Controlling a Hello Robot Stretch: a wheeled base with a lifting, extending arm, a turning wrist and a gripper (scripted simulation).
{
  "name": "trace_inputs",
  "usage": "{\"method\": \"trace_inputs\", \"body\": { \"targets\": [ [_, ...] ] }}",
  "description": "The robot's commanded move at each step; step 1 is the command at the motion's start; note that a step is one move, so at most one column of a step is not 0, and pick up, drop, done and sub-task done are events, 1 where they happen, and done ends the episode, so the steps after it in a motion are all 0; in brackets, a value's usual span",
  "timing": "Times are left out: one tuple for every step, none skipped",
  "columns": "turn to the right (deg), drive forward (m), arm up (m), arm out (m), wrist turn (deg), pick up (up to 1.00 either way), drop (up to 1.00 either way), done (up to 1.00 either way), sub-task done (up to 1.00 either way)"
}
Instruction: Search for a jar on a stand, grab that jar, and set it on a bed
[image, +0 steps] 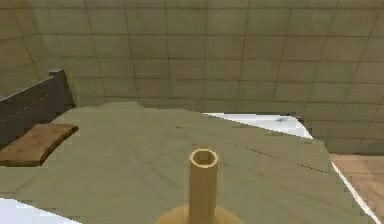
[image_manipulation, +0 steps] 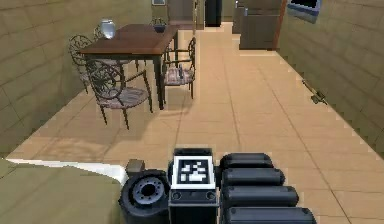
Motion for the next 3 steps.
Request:
{"method": "trace_inputs", "body": {
  "targets": [
    [45.0,0.00,0.00,0.00,0.0,0.00,0.00,0.00,0.00],
    [45.0,0.00,0.00,0.00,0.0,0.00,0.00,0.00,0.00],
    [45.0,0.00,0.00,0.00,0.0,0.00,0.00,0.00,0.00]
  ]
}}
